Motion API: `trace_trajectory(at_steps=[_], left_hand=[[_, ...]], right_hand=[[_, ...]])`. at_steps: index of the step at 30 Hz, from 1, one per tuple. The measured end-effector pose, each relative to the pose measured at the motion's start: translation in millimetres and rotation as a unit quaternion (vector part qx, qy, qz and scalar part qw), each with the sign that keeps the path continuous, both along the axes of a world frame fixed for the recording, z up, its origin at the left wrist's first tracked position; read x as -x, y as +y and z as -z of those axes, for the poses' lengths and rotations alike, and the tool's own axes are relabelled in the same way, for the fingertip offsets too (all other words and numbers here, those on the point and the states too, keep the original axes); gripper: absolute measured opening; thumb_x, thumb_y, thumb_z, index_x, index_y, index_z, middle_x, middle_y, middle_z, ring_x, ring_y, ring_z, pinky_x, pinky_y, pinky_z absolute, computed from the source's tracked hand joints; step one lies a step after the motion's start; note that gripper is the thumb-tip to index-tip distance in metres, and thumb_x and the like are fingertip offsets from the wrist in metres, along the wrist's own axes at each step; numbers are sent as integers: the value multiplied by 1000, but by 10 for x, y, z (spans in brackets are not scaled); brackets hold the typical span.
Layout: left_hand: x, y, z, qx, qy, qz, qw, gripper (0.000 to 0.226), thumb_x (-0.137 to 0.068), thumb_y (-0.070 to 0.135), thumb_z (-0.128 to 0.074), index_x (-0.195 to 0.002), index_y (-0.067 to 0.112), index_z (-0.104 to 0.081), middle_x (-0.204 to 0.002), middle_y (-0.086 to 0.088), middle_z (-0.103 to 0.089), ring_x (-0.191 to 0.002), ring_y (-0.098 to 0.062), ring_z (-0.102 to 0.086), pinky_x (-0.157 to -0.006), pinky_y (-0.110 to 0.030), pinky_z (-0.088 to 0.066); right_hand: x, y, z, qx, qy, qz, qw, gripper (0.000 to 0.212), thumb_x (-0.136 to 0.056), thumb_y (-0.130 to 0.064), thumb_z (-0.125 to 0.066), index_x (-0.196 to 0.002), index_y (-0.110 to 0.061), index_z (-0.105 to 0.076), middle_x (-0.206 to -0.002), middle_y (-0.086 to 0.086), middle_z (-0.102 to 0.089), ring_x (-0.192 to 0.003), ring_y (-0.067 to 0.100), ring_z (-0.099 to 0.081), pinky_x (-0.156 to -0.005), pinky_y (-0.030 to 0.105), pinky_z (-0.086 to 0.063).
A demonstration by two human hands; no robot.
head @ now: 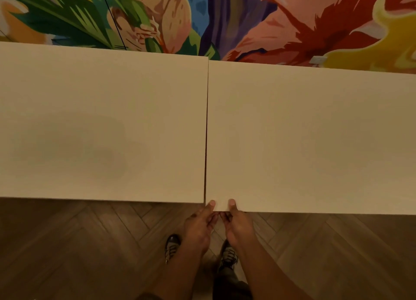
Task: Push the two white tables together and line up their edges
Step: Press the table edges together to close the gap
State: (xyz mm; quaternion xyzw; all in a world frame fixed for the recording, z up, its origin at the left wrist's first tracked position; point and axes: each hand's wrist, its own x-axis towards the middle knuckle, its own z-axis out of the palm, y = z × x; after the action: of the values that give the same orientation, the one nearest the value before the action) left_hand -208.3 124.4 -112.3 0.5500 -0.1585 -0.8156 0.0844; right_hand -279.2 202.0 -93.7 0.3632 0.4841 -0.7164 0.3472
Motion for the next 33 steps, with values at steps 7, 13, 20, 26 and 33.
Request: trace_trajectory(at_steps=[7, 13, 20, 26, 33], left_hand=[[30, -43, -35, -3, -16, 7, 1000, 56, -68, 14, -90, -116, -6, -70, -108, -16, -76, -81, -17, -74, -72, -26, -59], [50, -33, -52, 17, -20, 7, 1000, 48, -77, 10, -85, -118, -9, -69, -98, -13, -75, -70, -13, -72, -66, -25, -58], [74, -58, -88, 31, -30, 2, 999, 45, -79, 9, -84, -115, -13, -67, -102, -18, -71, -80, -21, -69, -73, -30, -57], [120, -133, -105, 23, -27, -10, 999, 33, -76, 5, -85, -103, -3, -68, -86, -11, -71, -73, -18, -70, -77, -33, -60], [96, -176, -30, 21, -12, -4, 1000, 54, -74, -3, -84, -121, -17, -61, -117, -28, -71, -95, -29, -75, -88, -35, -58]], right_hand=[[1, -61, -28, -29, -2, 6, 1000, 23, -99, -14, -60, -112, 4, -64, -114, 21, -70, -97, 27, -69, -72, 29, -56], [22, -112, -46, -43, -12, 7, 999, 24, -99, -15, -60, -112, 4, -65, -107, 19, -71, -87, 24, -70, -63, 27, -57], [35, -184, -59, -50, 1, 22, 999, 38, -99, -13, -60, -132, 5, -57, -127, 22, -65, -109, 31, -66, -76, 31, -56], [78, -258, -92, -44, -9, 32, 999, 32, -98, -12, -61, -125, 5, -61, -120, 23, -68, -95, 27, -70, -66, 30, -59], [83, -286, -67, -56, -15, 39, 998, 29, -97, -11, -62, -122, 5, -63, -113, 20, -69, -91, 27, -69, -69, 33, -57]])
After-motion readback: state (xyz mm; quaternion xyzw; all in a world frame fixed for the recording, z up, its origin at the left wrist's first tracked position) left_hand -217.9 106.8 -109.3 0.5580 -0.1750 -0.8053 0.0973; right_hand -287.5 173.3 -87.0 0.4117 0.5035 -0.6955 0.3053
